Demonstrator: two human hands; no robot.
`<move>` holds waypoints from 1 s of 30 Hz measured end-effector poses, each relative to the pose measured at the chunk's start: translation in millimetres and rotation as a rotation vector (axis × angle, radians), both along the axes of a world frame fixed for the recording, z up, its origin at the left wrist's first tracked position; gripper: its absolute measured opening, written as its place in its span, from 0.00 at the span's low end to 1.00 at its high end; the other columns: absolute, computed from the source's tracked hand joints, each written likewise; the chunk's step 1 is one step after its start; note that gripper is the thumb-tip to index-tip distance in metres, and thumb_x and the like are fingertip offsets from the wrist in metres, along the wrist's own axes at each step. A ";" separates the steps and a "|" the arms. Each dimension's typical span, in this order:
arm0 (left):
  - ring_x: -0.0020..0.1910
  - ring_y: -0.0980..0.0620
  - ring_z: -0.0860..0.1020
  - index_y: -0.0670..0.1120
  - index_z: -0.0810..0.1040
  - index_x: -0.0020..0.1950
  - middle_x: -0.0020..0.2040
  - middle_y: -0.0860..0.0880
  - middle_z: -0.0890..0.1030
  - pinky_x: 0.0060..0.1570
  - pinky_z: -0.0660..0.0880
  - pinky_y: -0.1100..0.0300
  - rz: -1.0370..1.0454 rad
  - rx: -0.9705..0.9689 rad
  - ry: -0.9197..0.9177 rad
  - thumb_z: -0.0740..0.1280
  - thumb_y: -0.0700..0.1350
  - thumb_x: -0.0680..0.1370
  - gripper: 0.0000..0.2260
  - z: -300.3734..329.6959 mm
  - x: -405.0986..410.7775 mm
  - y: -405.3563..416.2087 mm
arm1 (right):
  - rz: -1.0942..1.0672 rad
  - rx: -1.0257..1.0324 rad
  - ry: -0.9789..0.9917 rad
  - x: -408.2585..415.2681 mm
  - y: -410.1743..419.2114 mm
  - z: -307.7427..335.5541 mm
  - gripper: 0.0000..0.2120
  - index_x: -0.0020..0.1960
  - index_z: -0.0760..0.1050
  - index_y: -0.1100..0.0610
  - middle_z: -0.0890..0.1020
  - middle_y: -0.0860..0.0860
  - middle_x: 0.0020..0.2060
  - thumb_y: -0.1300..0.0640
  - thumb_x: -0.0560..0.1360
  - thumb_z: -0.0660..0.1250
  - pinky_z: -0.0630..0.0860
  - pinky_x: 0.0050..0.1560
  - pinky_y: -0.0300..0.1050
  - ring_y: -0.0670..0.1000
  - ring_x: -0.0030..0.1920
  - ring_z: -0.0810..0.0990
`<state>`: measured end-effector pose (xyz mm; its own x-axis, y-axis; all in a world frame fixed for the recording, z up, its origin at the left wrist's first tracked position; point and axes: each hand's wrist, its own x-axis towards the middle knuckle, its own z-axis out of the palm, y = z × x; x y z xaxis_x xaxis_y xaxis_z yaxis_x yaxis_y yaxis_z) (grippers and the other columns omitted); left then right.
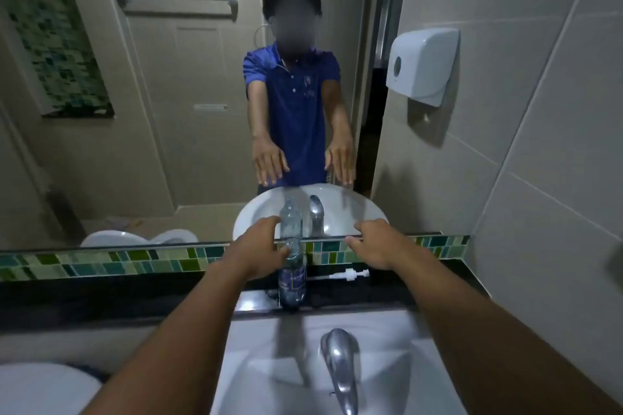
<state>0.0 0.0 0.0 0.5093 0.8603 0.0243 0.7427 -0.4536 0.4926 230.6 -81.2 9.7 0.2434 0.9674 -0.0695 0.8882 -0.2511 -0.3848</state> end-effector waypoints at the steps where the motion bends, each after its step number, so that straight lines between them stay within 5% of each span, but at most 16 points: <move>1: 0.75 0.42 0.68 0.44 0.60 0.80 0.79 0.42 0.65 0.71 0.67 0.50 0.012 -0.028 -0.008 0.70 0.51 0.79 0.33 -8.8 1.4 1.4 | -0.010 -0.018 0.006 0.7 2.4 -9.3 0.20 0.63 0.76 0.59 0.80 0.59 0.58 0.46 0.80 0.60 0.77 0.56 0.54 0.57 0.53 0.80; 8: 0.73 0.44 0.70 0.47 0.59 0.79 0.77 0.44 0.68 0.72 0.68 0.49 0.067 -0.169 -0.166 0.77 0.51 0.73 0.41 -79.1 9.1 23.0 | -0.048 -0.128 0.010 11.6 35.7 -83.4 0.19 0.65 0.75 0.59 0.79 0.59 0.61 0.50 0.78 0.65 0.76 0.59 0.51 0.59 0.60 0.79; 11: 0.61 0.50 0.80 0.51 0.63 0.77 0.68 0.48 0.77 0.63 0.76 0.52 0.087 -0.277 -0.266 0.79 0.49 0.70 0.40 -113.2 12.0 31.9 | -0.072 -0.099 0.010 20.9 50.0 -116.8 0.10 0.53 0.77 0.58 0.82 0.56 0.51 0.56 0.74 0.67 0.80 0.52 0.51 0.58 0.51 0.82; 14: 0.48 0.60 0.82 0.54 0.70 0.72 0.53 0.53 0.83 0.57 0.79 0.56 0.109 -0.339 -0.393 0.79 0.43 0.71 0.33 -134.1 15.8 35.8 | -0.077 -0.061 -0.008 29.2 58.0 -144.7 0.11 0.56 0.74 0.57 0.79 0.56 0.54 0.58 0.75 0.68 0.77 0.51 0.49 0.58 0.53 0.80; 18: 0.54 0.57 0.84 0.61 0.73 0.63 0.58 0.54 0.85 0.57 0.79 0.60 0.120 -0.331 -0.467 0.81 0.43 0.69 0.29 -152.1 19.1 44.2 | -0.017 -0.106 -0.088 40.7 67.8 -170.7 0.18 0.62 0.74 0.55 0.76 0.55 0.62 0.54 0.74 0.71 0.74 0.61 0.54 0.59 0.62 0.75; 22: 0.56 0.55 0.84 0.54 0.76 0.66 0.60 0.52 0.84 0.59 0.80 0.59 0.120 -0.324 -0.504 0.82 0.43 0.67 0.30 -158.6 22.1 47.3 | -0.053 -0.055 -0.027 46.8 67.6 -181.4 0.12 0.56 0.78 0.54 0.84 0.54 0.53 0.56 0.72 0.72 0.75 0.58 0.55 0.59 0.56 0.80; 25: 0.58 0.53 0.83 0.52 0.76 0.65 0.61 0.52 0.84 0.60 0.80 0.53 0.148 -0.322 -0.519 0.82 0.46 0.66 0.29 -160.8 20.0 44.6 | -0.142 0.061 0.192 48.5 55.7 -178.9 0.13 0.51 0.82 0.55 0.86 0.53 0.45 0.57 0.67 0.78 0.80 0.49 0.47 0.54 0.47 0.84; 28: 0.56 0.54 0.84 0.51 0.77 0.64 0.59 0.52 0.84 0.59 0.81 0.53 0.174 -0.297 -0.532 0.82 0.44 0.66 0.28 -160.3 17.5 35.0 | -0.226 0.230 0.360 44.4 38.4 -165.3 0.12 0.47 0.83 0.56 0.85 0.51 0.42 0.61 0.65 0.80 0.73 0.38 0.28 0.49 0.41 0.82; 30: 0.54 0.57 0.83 0.51 0.77 0.64 0.58 0.53 0.84 0.57 0.81 0.54 0.170 -0.272 -0.514 0.82 0.44 0.66 0.28 -157.6 16.3 26.5 | -0.256 0.321 0.432 39.2 26.5 -152.6 0.10 0.45 0.83 0.55 0.83 0.48 0.37 0.60 0.65 0.80 0.71 0.34 0.27 0.45 0.36 0.79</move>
<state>16.3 26.5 -157.6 0.3458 0.9383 -0.0013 0.4298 -0.1572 0.8891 269.8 -54.7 -142.9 0.4862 0.8709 0.0720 0.5609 -0.2479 -0.7899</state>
